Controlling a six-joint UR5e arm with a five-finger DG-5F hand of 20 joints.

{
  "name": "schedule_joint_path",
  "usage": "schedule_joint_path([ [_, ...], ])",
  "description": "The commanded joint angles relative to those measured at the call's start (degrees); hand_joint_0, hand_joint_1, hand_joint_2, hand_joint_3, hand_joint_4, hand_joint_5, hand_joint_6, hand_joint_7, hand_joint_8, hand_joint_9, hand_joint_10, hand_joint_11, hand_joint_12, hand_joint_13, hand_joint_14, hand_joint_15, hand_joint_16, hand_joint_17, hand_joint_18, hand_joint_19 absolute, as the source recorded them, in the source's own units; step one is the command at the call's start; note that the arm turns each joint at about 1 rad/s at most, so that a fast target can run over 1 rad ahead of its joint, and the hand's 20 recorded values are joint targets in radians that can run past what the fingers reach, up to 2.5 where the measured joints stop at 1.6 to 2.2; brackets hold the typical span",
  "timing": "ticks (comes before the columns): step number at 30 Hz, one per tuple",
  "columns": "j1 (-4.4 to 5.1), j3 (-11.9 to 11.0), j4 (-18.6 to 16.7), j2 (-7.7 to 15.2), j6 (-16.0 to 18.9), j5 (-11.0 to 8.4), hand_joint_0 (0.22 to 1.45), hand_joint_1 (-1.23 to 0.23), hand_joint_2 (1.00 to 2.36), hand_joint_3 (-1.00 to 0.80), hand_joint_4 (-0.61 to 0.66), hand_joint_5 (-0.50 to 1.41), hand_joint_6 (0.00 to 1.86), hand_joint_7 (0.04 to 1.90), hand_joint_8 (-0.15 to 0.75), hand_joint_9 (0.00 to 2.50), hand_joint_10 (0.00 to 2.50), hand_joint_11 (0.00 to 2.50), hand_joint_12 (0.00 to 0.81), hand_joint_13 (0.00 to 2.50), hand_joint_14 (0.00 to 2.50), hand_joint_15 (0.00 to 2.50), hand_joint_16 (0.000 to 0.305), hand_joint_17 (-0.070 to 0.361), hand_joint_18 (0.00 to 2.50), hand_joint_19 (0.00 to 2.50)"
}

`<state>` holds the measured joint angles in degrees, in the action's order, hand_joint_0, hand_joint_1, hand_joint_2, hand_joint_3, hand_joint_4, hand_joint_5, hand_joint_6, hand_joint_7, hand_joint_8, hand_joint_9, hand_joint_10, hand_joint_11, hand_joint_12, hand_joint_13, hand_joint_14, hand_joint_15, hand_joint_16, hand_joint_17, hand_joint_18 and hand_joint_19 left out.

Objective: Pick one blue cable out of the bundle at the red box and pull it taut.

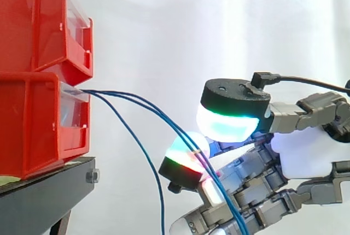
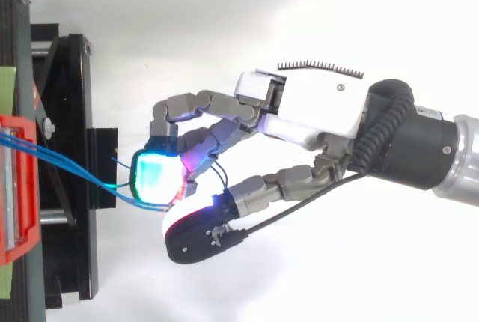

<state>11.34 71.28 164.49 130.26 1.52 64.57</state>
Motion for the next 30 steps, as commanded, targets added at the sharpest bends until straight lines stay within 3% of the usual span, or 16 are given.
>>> schedule_joint_path([
  [1, 0.0, 0.0, 0.04, 0.0, -0.02, 0.03, 0.57, -0.85, 1.01, -0.4, 0.22, -0.12, 0.59, 1.36, 0.348, 0.89, 0.02, 0.75, 0.439, 0.54, 0.01, 0.18, 0.06, 0.135, 0.63, 0.31],
  [9, 0.0, 0.0, -0.14, 0.08, -0.2, 0.11, 0.6, -0.88, 1.01, -0.35, 0.21, -0.14, 0.68, 1.32, 0.344, 0.86, 0.02, 0.78, 0.436, 0.55, 0.01, 0.19, 0.059, 0.134, 0.64, 0.31],
  [13, 0.0, 0.0, -0.31, 0.08, -0.46, 0.11, 0.61, -0.89, 1.01, -0.34, 0.23, -0.18, 0.77, 1.21, 0.349, 0.84, 0.02, 0.85, 0.437, 0.56, 0.01, 0.2, 0.06, 0.134, 0.65, 0.31],
  [30, 0.0, 0.0, -0.22, 0.08, -0.2, 0.03, 0.61, -0.92, 1.01, -0.33, 0.29, -0.22, 0.84, 1.15, 0.363, 0.76, 0.02, 0.92, 0.445, 0.55, 0.01, 0.21, 0.061, 0.137, 0.66, 0.3],
])
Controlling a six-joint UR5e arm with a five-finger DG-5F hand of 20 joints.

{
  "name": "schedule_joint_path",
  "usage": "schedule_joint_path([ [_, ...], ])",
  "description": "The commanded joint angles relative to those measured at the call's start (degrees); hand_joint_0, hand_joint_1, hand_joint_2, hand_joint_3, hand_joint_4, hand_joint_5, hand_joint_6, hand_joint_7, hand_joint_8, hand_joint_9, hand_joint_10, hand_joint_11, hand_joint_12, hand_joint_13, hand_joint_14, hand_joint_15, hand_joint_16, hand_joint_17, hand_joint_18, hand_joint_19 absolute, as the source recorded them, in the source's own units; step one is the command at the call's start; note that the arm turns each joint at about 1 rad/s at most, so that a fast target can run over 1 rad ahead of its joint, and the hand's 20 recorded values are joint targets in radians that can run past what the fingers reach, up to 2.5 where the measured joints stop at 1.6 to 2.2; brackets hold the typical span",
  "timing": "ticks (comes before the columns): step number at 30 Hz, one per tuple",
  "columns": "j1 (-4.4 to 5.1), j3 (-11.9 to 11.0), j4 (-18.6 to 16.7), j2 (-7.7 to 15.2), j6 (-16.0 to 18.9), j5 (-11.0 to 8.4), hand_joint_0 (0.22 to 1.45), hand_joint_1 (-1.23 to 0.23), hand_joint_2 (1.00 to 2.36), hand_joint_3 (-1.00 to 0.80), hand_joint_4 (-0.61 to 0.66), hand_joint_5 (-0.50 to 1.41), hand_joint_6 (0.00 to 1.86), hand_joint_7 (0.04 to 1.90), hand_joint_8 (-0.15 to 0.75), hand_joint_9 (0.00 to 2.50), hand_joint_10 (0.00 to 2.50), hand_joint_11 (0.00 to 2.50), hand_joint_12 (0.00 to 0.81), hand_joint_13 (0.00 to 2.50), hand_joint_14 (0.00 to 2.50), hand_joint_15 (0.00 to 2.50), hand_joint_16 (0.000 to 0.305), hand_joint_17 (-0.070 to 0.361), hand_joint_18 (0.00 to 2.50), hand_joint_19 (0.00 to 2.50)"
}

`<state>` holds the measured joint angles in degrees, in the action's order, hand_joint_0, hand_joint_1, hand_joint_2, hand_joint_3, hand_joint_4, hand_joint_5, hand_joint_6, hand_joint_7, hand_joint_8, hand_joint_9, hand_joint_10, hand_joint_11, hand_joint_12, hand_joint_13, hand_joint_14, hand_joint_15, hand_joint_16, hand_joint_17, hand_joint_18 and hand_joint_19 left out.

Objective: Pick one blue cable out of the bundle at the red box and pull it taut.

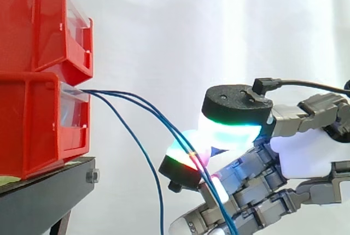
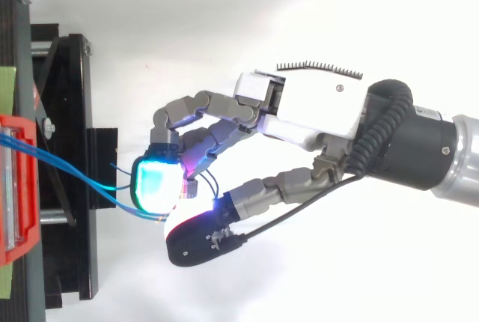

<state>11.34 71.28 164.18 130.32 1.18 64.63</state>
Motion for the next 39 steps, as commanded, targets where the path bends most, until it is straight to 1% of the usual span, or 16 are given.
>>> schedule_joint_path([
  [1, 0.0, 0.0, 0.09, -0.06, 0.14, -0.03, 0.61, -0.92, 1.01, -0.34, 0.28, -0.22, 0.84, 1.15, 0.365, 0.76, 0.02, 0.93, 0.445, 0.55, 0.01, 0.21, 0.061, 0.137, 0.66, 0.31],
  [4, 0.0, 0.0, 0.09, 0.03, 0.23, -0.03, 0.61, -0.92, 1.01, -0.34, 0.28, -0.22, 0.84, 1.12, 0.364, 0.76, 0.02, 0.92, 0.446, 0.54, 0.01, 0.2, 0.061, 0.137, 0.66, 0.31],
  [12, 0.0, 0.0, -0.17, 0.11, -0.74, -0.21, 0.61, -0.92, 1.01, -0.35, 0.28, -0.22, 0.82, 1.12, 0.363, 0.75, 0.02, 0.92, 0.445, 0.54, 0.01, 0.21, 0.061, 0.138, 0.66, 0.31],
  [14, 0.09, 0.0, -0.79, 0.11, -2.32, -1.44, 0.61, -0.92, 1.01, -0.35, 0.28, -0.22, 0.82, 1.13, 0.363, 0.75, 0.02, 0.92, 0.446, 0.54, 0.01, 0.21, 0.061, 0.138, 0.66, 0.31],
  [16, 0.26, 0.0, -2.37, 0.11, -4.6, -3.64, 0.61, -0.91, 1.01, -0.35, 0.28, -0.22, 0.82, 1.12, 0.362, 0.75, 0.02, 0.93, 0.445, 0.54, 0.01, 0.2, 0.061, 0.138, 0.66, 0.31],
  [17, 0.26, 0.09, -2.98, 0.29, -5.4, -4.34, 0.61, -0.91, 1.01, -0.35, 0.27, -0.22, 0.82, 1.11, 0.365, 0.75, 0.02, 0.92, 0.445, 0.54, 0.01, 0.21, 0.061, 0.138, 0.66, 0.31],
  [18, 0.35, 0.09, -4.83, 0.82, -6.98, -5.57, 0.61, -0.91, 1.01, -0.35, 0.27, -0.21, 0.82, 1.12, 0.365, 0.75, 0.02, 0.92, 0.445, 0.54, 0.01, 0.21, 0.061, 0.138, 0.65, 0.31],
  [20, 0.35, 0.09, -7.82, 1.52, -9.09, -6.27, 0.6, -0.91, 1.01, -0.35, 0.27, -0.21, 0.82, 1.11, 0.366, 0.76, 0.02, 0.92, 0.446, 0.54, 0.01, 0.2, 0.061, 0.138, 0.65, 0.31],
  [24, 0.53, 0.35, -10.28, 2.49, -10.32, -6.19, 0.57, -0.87, 1.01, -0.37, 0.27, -0.2, 0.77, 1.11, 0.367, 0.76, 0.02, 0.91, 0.448, 0.54, 0.01, 0.21, 0.062, 0.14, 0.65, 0.31],
  [25, 0.53, 0.35, -10.98, 3.19, -10.32, -6.36, 0.56, -0.85, 1.01, -0.37, 0.26, -0.19, 0.74, 1.12, 0.367, 0.76, 0.02, 0.91, 0.451, 0.54, 0.01, 0.21, 0.062, 0.14, 0.65, 0.32],
  [27, 0.61, 0.35, -11.77, 3.28, -10.41, -6.36, 0.55, -0.83, 1.01, -0.37, 0.27, -0.17, 0.65, 1.18, 0.367, 0.76, 0.02, 0.88, 0.453, 0.54, 0.01, 0.22, 0.063, 0.142, 0.65, 0.32],
  [28, 0.61, 0.35, -12.04, 3.45, -10.49, -6.36, 0.54, -0.82, 1.01, -0.38, 0.27, -0.15, 0.58, 1.28, 0.366, 0.77, 0.02, 0.86, 0.454, 0.55, 0.01, 0.22, 0.063, 0.143, 0.64, 0.32],
  [31, 0.7, 0.35, -12.39, 3.98, -10.49, -6.36, 0.53, -0.8, 1.01, -0.4, 0.29, -0.12, 0.5, 1.33, 0.368, 0.77, 0.02, 0.81, 0.457, 0.54, 0.01, 0.22, 0.064, 0.144, 0.64, 0.33],
  [34, 0.7, 0.35, -12.56, 4.86, -10.58, -6.27, 0.53, -0.79, 1.01, -0.41, 0.3, -0.12, 0.5, 1.29, 0.371, 0.78, 0.01, 0.8, 0.457, 0.54, 0.01, 0.21, 0.064, 0.144, 0.63, 0.33],
  [35, 0.88, 0.35, -13.62, 5.83, -10.58, -6.27, 0.53, -0.79, 1.01, -0.41, 0.3, -0.12, 0.5, 1.28, 0.374, 0.78, 0.02, 0.79, 0.457, 0.54, 0.01, 0.22, 0.064, 0.144, 0.63, 0.33],
  [39, 1.14, 0.44, -16.34, 6.27, -10.85, -6.36, 0.53, -0.79, 1.01, -0.41, 0.29, -0.12, 0.5, 1.28, 0.371, 0.79, 0.02, 0.8, 0.458, 0.55, 0.01, 0.22, 0.064, 0.144, 0.63, 0.33],
])
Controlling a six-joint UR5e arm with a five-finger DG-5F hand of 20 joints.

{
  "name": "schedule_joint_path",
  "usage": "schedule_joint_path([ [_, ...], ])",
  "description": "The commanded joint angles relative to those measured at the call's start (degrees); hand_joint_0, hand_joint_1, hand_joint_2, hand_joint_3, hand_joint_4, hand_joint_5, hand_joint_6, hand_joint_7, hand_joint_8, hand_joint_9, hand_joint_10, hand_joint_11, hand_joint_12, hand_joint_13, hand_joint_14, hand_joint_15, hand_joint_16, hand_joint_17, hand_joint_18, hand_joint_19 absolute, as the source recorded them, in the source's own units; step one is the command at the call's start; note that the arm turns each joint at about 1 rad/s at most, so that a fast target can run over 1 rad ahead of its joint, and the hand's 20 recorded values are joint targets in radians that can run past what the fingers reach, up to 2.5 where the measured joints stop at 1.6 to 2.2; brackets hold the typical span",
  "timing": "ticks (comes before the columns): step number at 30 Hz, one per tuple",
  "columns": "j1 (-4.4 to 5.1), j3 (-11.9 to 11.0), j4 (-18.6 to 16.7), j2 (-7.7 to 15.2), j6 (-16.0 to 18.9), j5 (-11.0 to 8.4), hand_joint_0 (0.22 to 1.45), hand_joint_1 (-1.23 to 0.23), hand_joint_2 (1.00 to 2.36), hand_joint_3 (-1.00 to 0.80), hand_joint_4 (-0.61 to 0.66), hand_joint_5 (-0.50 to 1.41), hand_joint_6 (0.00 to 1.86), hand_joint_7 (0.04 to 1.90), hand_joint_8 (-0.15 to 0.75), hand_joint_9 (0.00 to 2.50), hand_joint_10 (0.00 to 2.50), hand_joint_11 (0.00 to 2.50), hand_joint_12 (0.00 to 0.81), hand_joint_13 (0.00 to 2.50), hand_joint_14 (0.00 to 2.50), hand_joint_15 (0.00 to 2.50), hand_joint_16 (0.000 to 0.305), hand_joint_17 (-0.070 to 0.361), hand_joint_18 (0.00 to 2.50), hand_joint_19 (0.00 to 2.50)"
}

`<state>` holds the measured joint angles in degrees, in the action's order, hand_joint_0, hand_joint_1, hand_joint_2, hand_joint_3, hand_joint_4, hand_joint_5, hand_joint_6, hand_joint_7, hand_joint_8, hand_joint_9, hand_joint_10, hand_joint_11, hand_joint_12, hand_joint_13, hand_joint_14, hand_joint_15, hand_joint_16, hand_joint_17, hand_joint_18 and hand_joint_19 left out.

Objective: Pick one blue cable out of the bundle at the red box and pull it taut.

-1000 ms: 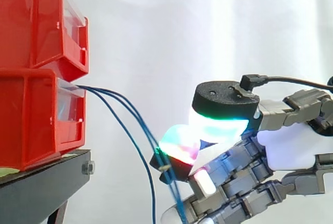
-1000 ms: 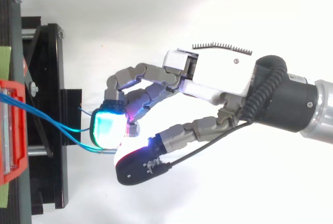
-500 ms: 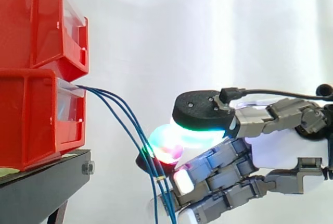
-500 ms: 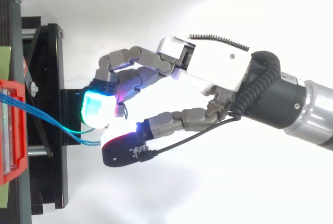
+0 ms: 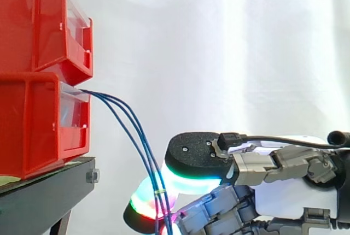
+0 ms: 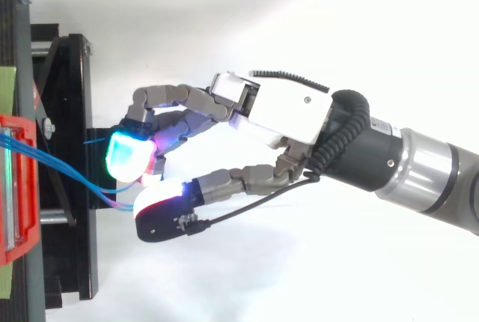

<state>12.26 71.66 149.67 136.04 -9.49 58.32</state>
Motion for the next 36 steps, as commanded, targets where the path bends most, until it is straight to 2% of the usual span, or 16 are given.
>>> schedule_joint_path([
  [1, 0.31, -0.03, -2.45, 0.54, -0.53, -0.14, 0.53, -0.79, 1.01, -0.41, 0.29, -0.12, 0.5, 1.28, 0.371, 0.79, 0.02, 0.8, 0.458, 0.55, 0.01, 0.22, 0.064, 0.144, 0.63, 0.33],
  [11, 0.92, 0.06, -2.98, 0.81, -2.9, -0.31, 0.54, -0.8, 1.01, -0.43, 0.29, -0.12, 0.5, 1.28, 0.373, 0.78, 0.02, 0.79, 0.457, 0.55, 0.01, 0.22, 0.064, 0.143, 0.63, 0.33],
  [18, 1.98, 0.85, -4.38, 0.81, -3.26, -1.46, 0.54, -0.81, 1.0, -0.45, 0.28, -0.12, 0.5, 1.29, 0.37, 0.79, 0.02, 0.8, 0.456, 0.55, 0.01, 0.21, 0.064, 0.143, 0.63, 0.33],
  [21, 2.51, 0.85, -4.47, 0.81, -4.66, -1.9, 0.54, -0.82, 1.0, -0.47, 0.28, -0.12, 0.5, 1.3, 0.37, 0.79, 0.01, 0.81, 0.457, 0.55, 0.01, 0.22, 0.063, 0.143, 0.63, 0.33],
  [27, 3.12, 0.85, -4.47, 0.81, -5.54, -2.78, 0.55, -0.85, 1.0, -0.46, 0.25, -0.12, 0.5, 1.42, 0.371, 0.79, 0.02, 0.83, 0.454, 0.55, 0.01, 0.22, 0.063, 0.141, 0.64, 0.32],
  [36, 3.65, 0.85, -4.56, 0.81, -5.89, -3.39, 0.56, -0.84, 1.01, -0.44, 0.26, -0.13, 0.58, 1.3, 0.372, 0.83, 0.02, 0.86, 0.449, 0.57, 0.01, 0.21, 0.062, 0.139, 0.65, 0.34],
])
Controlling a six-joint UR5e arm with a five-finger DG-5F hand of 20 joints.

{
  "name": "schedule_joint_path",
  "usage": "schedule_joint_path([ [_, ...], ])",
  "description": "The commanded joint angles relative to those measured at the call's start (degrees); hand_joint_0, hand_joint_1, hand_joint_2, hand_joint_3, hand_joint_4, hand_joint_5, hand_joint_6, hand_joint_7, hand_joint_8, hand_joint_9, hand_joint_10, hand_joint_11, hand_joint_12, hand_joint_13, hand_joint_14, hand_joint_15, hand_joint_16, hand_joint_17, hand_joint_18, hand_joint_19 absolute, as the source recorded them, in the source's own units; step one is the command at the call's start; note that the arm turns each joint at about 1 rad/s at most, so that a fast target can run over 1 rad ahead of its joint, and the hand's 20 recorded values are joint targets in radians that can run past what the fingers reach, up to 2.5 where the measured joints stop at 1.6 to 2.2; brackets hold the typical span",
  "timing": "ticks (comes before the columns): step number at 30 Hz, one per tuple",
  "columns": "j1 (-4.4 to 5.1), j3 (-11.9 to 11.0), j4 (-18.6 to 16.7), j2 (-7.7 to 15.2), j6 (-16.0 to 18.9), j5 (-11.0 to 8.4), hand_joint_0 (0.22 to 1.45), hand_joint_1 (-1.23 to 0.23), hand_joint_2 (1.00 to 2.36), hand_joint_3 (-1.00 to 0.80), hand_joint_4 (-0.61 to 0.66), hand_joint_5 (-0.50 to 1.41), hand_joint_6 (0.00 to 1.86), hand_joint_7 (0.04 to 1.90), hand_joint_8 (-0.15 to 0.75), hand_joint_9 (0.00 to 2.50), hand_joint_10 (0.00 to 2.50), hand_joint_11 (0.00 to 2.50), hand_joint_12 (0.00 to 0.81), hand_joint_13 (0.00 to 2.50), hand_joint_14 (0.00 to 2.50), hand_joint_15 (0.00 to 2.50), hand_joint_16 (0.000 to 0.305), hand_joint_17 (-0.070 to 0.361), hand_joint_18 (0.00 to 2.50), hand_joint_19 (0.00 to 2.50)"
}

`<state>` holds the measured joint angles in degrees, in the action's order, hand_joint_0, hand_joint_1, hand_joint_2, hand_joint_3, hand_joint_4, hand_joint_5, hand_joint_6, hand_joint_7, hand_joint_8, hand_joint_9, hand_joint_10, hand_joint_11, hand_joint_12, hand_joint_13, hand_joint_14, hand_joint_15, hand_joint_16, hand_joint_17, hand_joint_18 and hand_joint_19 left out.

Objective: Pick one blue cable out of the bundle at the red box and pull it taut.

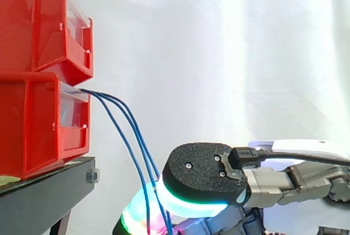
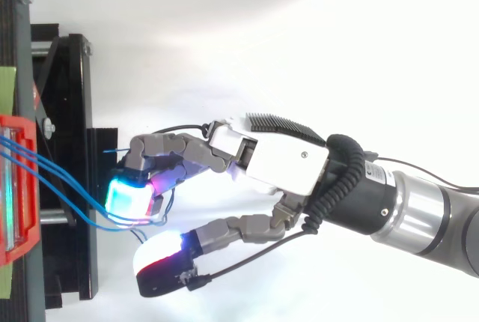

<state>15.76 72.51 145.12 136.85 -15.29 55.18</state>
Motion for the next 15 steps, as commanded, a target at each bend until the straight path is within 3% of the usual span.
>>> schedule_joint_path([
  [1, 0.23, 0.0, -0.01, 0.0, -0.09, -0.42, 0.56, -0.81, 1.0, -0.44, 0.28, -0.13, 0.58, 1.3, 0.375, 0.84, 0.02, 0.86, 0.449, 0.58, 0.01, 0.22, 0.062, 0.139, 0.66, 0.33],
  [7, 0.32, 0.0, -0.01, -0.09, -0.09, -0.6, 0.57, -0.76, 1.01, -0.42, 0.28, -0.11, 0.54, 1.38, 0.377, 0.88, 0.02, 0.83, 0.447, 0.62, 0.01, 0.23, 0.061, 0.137, 0.69, 0.34],
  [15, 0.15, 0.0, -0.01, -0.09, 0.17, -0.69, 0.59, -0.74, 1.01, -0.35, 0.26, -0.11, 0.59, 1.31, 0.382, 0.94, 0.02, 0.87, 0.447, 0.65, 0.01, 0.23, 0.06, 0.135, 0.7, 0.34],
])
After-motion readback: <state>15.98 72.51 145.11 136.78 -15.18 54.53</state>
